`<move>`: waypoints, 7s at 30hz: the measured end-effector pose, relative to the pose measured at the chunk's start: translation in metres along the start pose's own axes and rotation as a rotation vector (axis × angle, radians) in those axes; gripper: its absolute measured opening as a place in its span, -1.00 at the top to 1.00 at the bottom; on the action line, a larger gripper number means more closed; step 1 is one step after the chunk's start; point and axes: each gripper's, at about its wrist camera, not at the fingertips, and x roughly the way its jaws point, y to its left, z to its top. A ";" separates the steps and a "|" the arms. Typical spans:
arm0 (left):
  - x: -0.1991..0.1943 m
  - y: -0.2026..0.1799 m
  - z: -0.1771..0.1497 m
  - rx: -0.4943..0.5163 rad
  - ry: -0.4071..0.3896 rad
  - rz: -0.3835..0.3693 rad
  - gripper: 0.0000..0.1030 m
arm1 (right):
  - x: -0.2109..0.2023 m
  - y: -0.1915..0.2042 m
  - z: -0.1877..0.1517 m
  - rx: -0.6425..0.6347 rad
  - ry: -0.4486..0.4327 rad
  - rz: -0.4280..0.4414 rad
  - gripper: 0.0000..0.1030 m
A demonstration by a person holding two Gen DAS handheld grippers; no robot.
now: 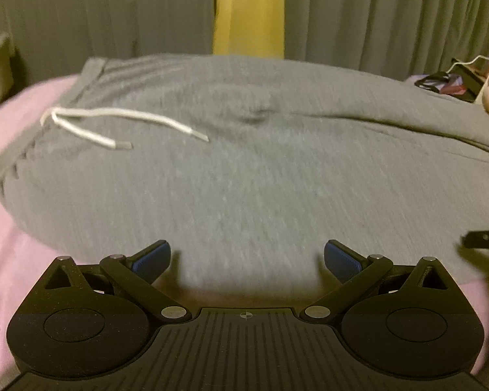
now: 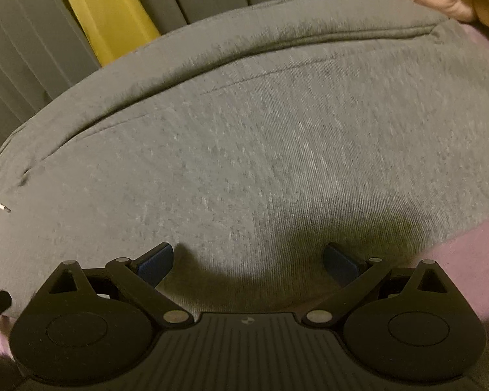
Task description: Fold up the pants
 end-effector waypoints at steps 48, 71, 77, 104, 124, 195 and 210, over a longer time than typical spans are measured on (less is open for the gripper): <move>0.110 0.037 0.029 -0.408 -0.290 0.541 -1.00 | 0.173 0.001 0.344 0.459 -0.136 -0.203 0.46; 0.106 0.045 0.028 -0.456 -0.300 0.490 -1.00 | -0.015 -0.063 0.080 0.331 -0.253 -0.121 0.96; 0.106 0.045 0.028 -0.457 -0.303 0.489 -1.00 | -0.030 -0.024 0.134 -0.029 -0.438 -0.258 0.33; 0.104 0.048 0.027 -0.474 -0.309 0.462 -1.00 | -0.035 -0.186 0.050 0.856 -0.444 0.041 0.76; 0.069 0.053 0.086 -0.371 -0.384 0.302 -1.00 | -0.007 -0.169 0.079 0.755 -0.469 0.287 0.73; 0.122 0.157 0.093 -0.632 -0.214 0.042 -0.50 | -0.073 -0.223 0.025 0.742 -0.346 0.090 0.37; 0.091 0.247 0.062 -0.676 -0.518 -0.052 0.57 | -0.060 -0.226 0.027 0.770 -0.312 0.099 0.37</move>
